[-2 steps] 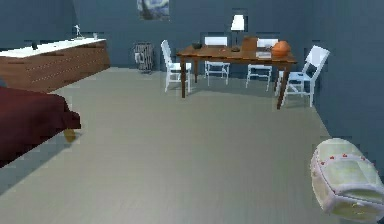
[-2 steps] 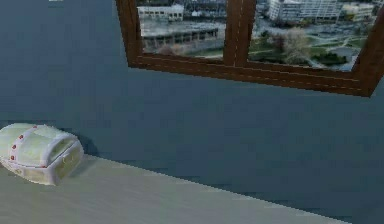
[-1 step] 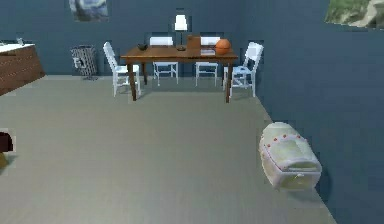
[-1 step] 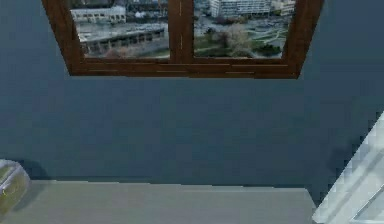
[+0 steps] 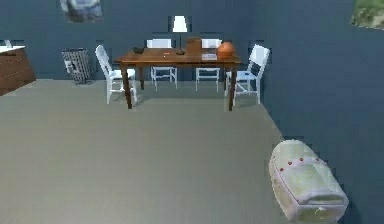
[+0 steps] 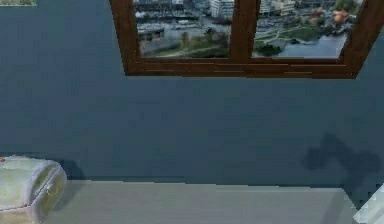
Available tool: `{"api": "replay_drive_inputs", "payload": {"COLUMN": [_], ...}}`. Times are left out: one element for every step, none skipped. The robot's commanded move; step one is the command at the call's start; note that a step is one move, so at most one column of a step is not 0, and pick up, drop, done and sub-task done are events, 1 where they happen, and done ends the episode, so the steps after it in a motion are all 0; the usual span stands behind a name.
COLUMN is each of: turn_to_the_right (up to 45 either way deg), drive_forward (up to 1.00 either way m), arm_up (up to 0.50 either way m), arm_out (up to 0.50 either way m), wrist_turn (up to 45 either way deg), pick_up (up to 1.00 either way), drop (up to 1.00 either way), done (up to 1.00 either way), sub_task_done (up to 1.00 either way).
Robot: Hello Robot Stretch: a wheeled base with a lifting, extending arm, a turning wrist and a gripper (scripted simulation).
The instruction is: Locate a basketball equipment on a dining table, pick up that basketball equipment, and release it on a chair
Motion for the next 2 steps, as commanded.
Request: {"api": "replay_drive_inputs", "payload": {"turn_to_the_right": [-15.0, -3.0], "drive_forward": [0.00, 0.00], "arm_up": [0.00, 0.00], "arm_out": [0.00, 0.00], "wrist_turn": [0.0, 0.0], "pick_up": [0.00, 0.00], "drop": [0.00, 0.00], "done": [0.00, 0.00], "sub_task_done": [0.00, 0.00]}}
